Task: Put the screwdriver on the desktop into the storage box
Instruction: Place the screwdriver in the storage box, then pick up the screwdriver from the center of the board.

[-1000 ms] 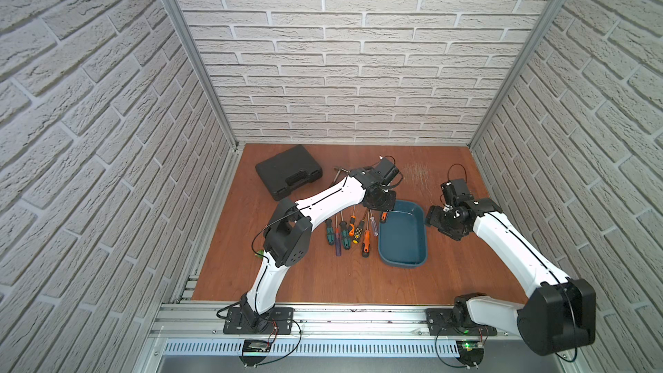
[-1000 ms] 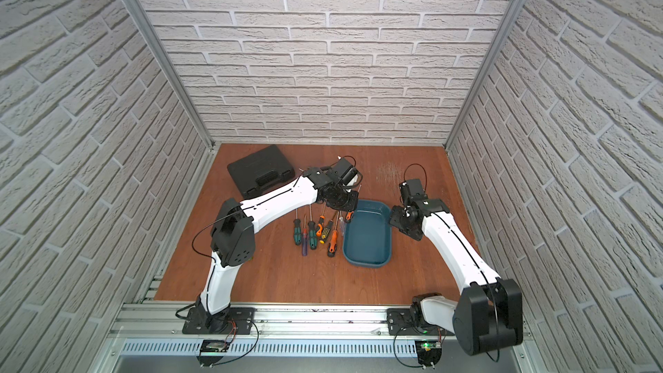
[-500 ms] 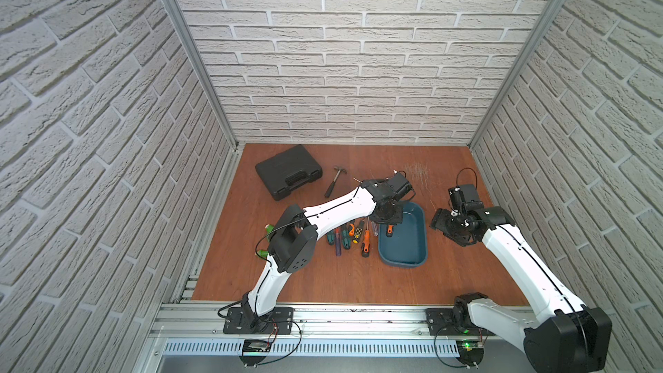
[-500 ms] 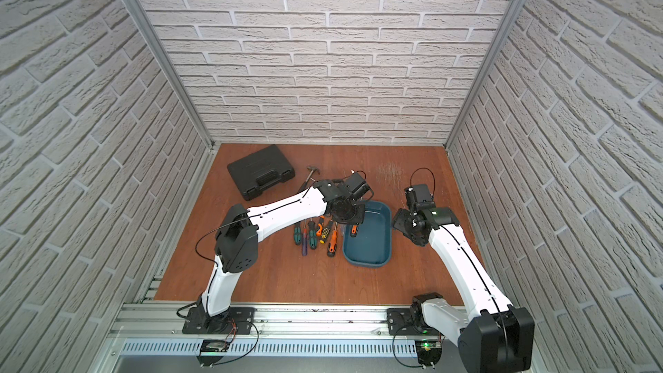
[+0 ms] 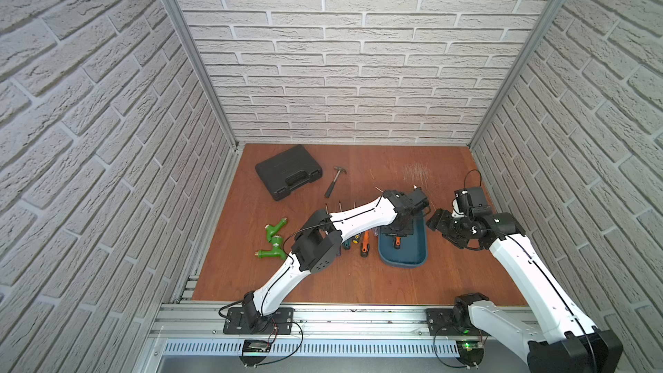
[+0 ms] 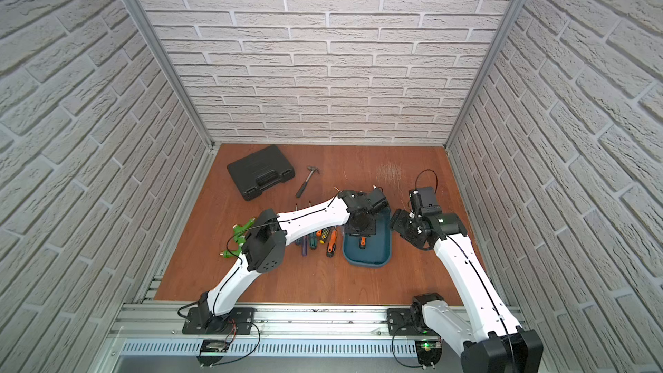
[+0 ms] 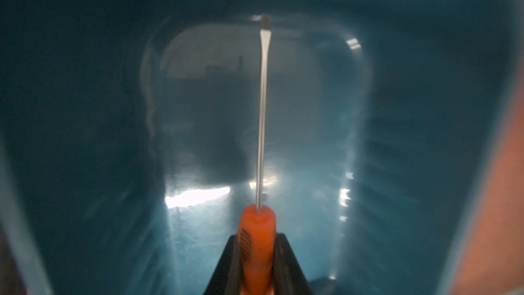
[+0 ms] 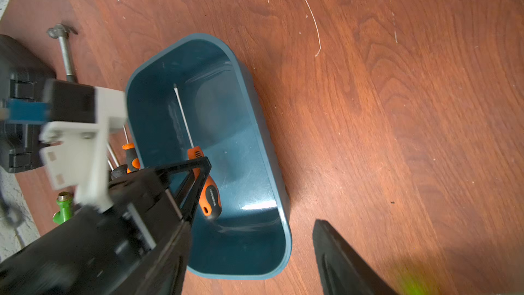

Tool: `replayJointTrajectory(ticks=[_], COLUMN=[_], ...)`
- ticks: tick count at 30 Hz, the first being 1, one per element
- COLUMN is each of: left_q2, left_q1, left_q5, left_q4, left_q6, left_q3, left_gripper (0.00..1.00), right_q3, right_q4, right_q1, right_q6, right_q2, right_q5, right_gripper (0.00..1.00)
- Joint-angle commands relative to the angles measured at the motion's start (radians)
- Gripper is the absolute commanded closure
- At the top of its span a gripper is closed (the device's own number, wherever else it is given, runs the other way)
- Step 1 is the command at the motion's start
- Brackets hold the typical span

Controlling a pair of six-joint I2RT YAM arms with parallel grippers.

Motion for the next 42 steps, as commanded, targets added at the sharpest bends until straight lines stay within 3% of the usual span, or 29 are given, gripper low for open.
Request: replayJointTrajectory(ticks=[1,7,11,14,19,23,28,32,42], left_q2=[-0.011,-0.005,0.014,0.000,-0.045,-0.158,-0.390,-0.584,-1.080], left_q1=[-0.019,-0.020,-0.015,-0.015,-0.029,-0.062,-0.074,-0.042,0.140], left_q5=[-0.044,-0.034,-0.033,-0.057,-0.170,-0.355,-0.546,-0.631,-0.627], left_q4=[-0.064,-0.043,-0.056,-0.068,-0.102,-0.054,0.056,0.100,0.131], left_q6=[-0.050,-0.057,-0.056,-0.049,-0.025,-0.024,-0.074,-0.118,-0.222], left_q3=[0.000,-0.037,-0.036,-0.019,0.042,0.006,-0.216,-0.435,-0.945], left_gripper=[0.93,0.86,0.64,0.55,0.52,0.54,0.56,0.56,0.59], right_q3=[0.005,0.001,0.005,0.007,0.032,0.065,0.149,0.265,0.503], right_q4=[-0.026,-0.039,-0.062,-0.078,-0.084,-0.056,-0.023,-0.038,-0.007], right_q1=[-0.001,-0.001,-0.002,-0.001,0.000,0.008,0.068,0.234,0.609], right_q6=[-0.001,-0.003,-0.004,-0.007,-0.033,-0.065,-0.082,-0.091,-0.040], right_q2=[-0.029,-0.052,-0.069,-0.093,-0.105,-0.086,-0.002,0.113,0.466], right_q5=[-0.012,-0.018,-0.005,0.013,0.010,-0.018,-0.064,0.018,0.176], right_gripper=[0.27,0.27,0.26,0.26,0.26,0.29,0.39,0.43,0.49])
